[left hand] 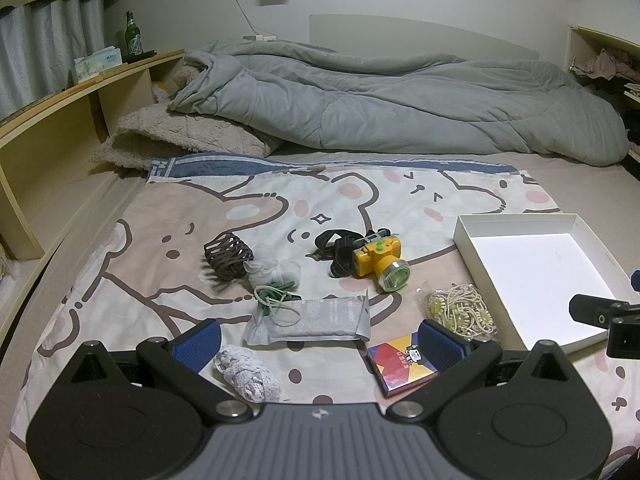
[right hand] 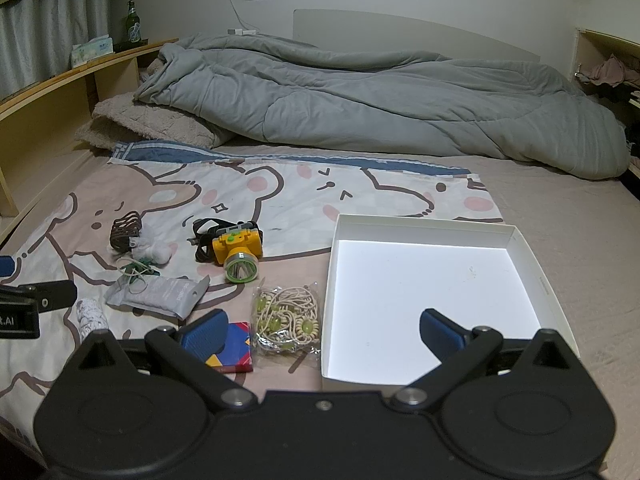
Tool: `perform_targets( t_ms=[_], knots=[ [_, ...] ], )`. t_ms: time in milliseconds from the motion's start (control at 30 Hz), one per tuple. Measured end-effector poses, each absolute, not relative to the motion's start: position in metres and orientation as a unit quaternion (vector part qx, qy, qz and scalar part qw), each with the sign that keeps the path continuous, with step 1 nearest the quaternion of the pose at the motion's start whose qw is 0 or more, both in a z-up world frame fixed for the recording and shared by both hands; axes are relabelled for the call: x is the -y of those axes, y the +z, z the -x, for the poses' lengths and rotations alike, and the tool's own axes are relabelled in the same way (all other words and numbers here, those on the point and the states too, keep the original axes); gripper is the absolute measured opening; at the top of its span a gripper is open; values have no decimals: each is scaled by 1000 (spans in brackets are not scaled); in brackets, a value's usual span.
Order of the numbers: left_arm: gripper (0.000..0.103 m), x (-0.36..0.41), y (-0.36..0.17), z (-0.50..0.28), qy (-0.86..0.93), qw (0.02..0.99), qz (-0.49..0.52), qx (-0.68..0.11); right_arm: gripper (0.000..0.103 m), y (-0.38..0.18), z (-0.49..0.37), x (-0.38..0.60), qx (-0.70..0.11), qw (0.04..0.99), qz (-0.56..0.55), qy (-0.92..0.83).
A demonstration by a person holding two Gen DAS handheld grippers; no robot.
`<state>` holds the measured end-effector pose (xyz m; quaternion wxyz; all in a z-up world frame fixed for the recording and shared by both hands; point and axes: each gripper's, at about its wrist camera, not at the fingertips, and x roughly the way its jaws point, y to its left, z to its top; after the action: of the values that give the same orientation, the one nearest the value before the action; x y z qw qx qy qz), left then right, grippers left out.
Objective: Organize objects
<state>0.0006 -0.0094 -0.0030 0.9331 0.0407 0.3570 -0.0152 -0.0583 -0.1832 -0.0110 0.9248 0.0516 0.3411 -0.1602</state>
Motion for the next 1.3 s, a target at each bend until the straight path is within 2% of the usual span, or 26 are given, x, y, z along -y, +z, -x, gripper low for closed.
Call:
perform_targets(
  t_ms=[1300],
  knots=[
    [103,2,13,1,5,942,-20,-336,103,0,59,181,-321,931,-48,-166]
  ],
)
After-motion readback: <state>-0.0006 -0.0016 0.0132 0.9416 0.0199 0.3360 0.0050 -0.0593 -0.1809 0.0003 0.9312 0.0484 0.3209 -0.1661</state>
